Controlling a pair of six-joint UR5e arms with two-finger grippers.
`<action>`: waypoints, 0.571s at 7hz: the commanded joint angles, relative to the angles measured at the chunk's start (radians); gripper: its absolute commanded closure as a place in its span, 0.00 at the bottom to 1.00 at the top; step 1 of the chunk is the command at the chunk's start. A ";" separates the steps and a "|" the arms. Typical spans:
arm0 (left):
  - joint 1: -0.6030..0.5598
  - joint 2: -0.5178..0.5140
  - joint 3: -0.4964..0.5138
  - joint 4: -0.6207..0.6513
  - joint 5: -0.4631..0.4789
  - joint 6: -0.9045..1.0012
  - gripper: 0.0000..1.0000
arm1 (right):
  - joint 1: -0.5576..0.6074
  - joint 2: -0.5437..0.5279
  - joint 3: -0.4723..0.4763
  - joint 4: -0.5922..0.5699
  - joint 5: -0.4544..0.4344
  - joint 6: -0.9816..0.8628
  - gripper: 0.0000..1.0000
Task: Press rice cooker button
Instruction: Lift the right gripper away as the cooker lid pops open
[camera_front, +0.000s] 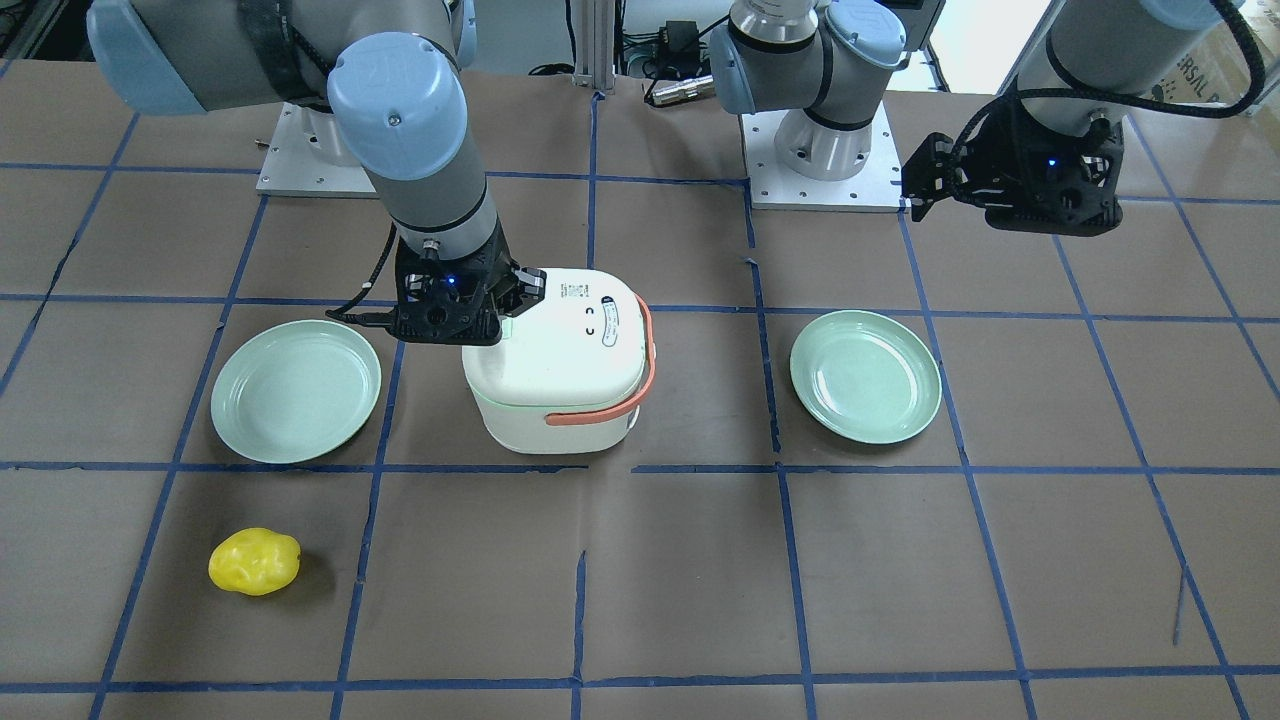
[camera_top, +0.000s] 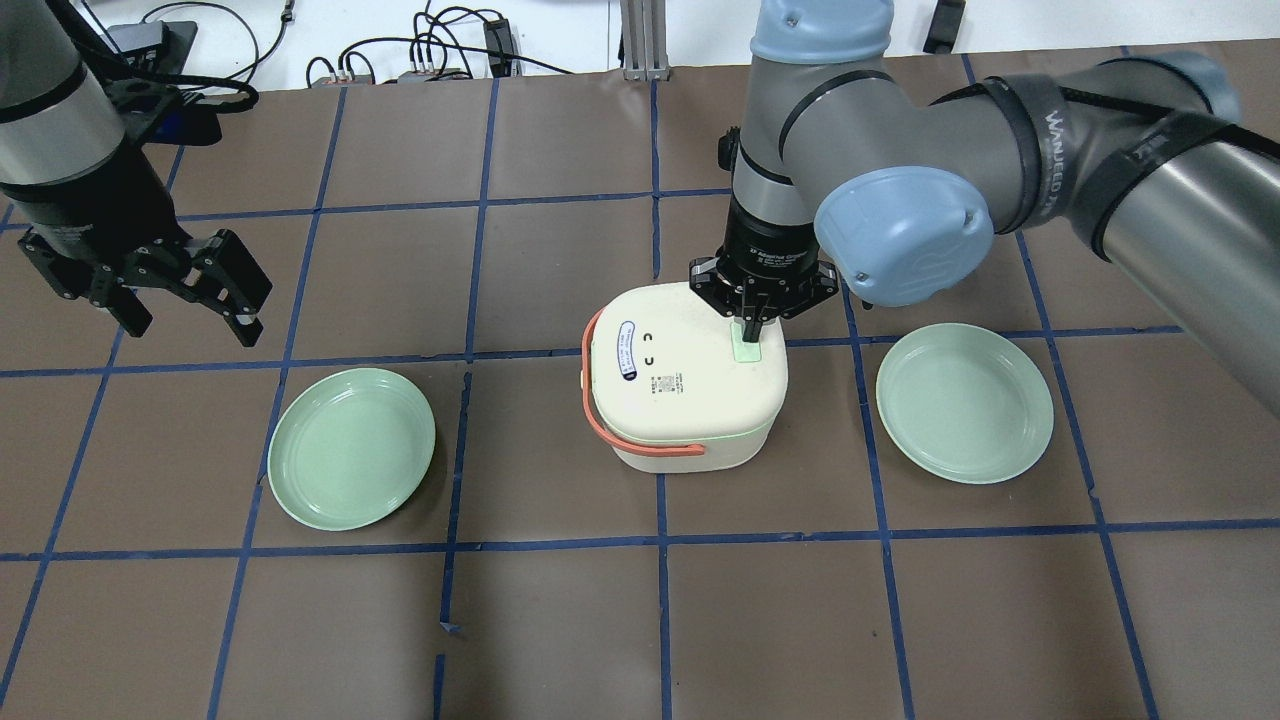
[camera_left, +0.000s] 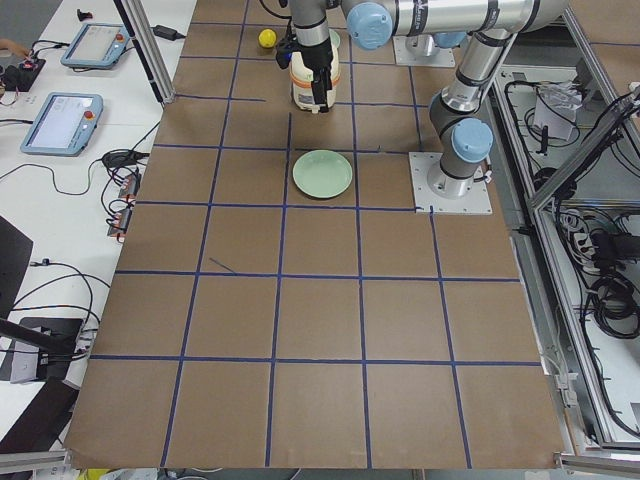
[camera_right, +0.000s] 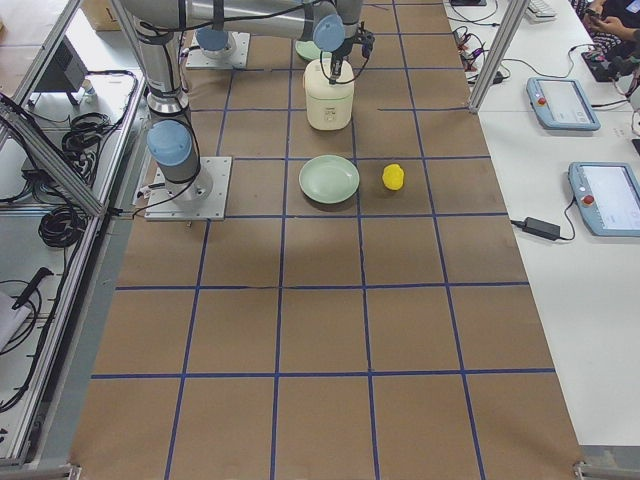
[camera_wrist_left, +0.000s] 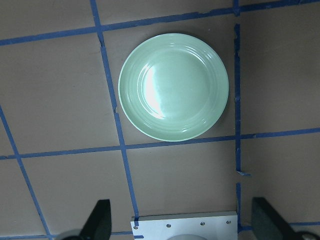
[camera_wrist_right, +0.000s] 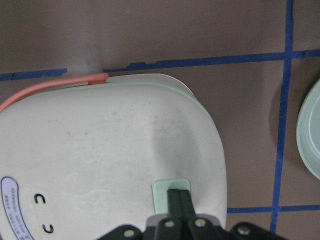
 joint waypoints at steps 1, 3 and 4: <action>0.000 0.000 0.000 0.000 0.000 0.000 0.00 | 0.002 -0.016 -0.101 0.017 -0.051 0.006 0.29; 0.000 0.000 0.000 0.000 0.000 0.000 0.00 | -0.048 -0.013 -0.205 0.110 -0.149 -0.019 0.05; 0.000 0.000 0.000 0.000 0.000 0.000 0.00 | -0.091 -0.016 -0.218 0.124 -0.143 -0.082 0.03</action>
